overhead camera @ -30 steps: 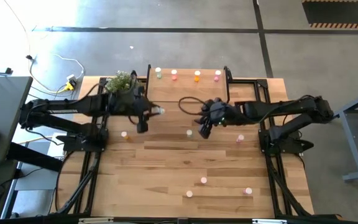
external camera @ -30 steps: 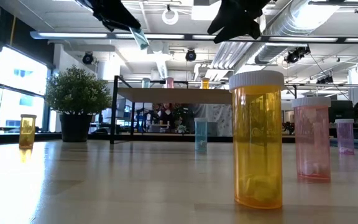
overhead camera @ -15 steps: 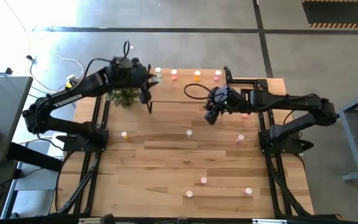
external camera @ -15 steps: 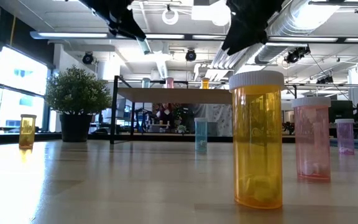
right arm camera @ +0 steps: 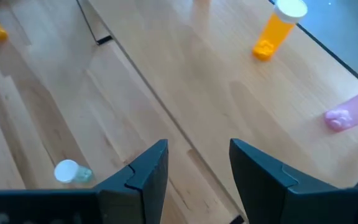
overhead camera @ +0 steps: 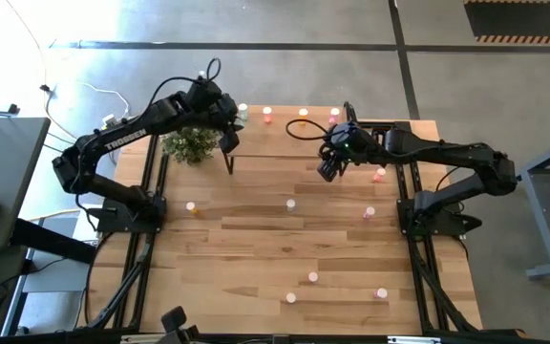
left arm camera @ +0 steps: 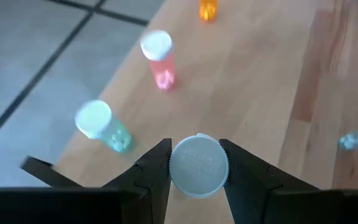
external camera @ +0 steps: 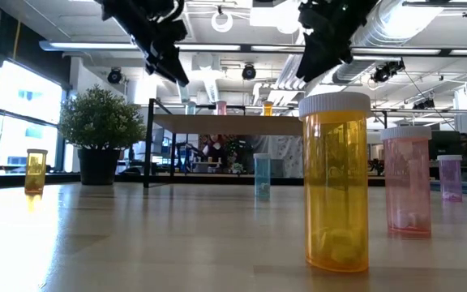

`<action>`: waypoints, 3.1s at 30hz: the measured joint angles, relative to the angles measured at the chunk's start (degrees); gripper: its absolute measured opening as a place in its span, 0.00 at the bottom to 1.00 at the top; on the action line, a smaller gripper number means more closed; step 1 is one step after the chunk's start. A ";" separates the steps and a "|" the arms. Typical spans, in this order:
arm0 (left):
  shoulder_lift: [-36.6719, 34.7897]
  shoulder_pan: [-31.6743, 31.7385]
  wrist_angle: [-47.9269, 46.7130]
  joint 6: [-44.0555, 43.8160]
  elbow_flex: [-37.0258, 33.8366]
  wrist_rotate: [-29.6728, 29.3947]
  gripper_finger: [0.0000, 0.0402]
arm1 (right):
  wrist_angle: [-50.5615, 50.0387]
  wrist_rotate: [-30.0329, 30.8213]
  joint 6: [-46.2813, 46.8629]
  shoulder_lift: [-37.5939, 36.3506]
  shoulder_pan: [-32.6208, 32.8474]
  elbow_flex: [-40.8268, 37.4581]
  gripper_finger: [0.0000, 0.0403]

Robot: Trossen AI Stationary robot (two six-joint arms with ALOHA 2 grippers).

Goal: Pick and place medicine bottles onto shelf by color
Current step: Put the bottom blue pill bottle on the shelf aligned with the other blue pill bottle

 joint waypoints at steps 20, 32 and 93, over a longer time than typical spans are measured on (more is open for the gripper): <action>4.47 0.00 -0.53 -3.54 0.00 2.61 0.29 | -0.96 -2.58 0.13 0.00 -0.49 0.00 0.40; 5.23 0.00 -0.83 -3.51 0.00 2.41 0.29 | -1.08 -2.58 0.13 0.00 -0.47 0.02 0.40; 5.30 0.00 -0.70 -1.37 -0.04 -1.30 0.35 | -1.34 -2.56 -0.46 0.02 -0.47 0.02 0.40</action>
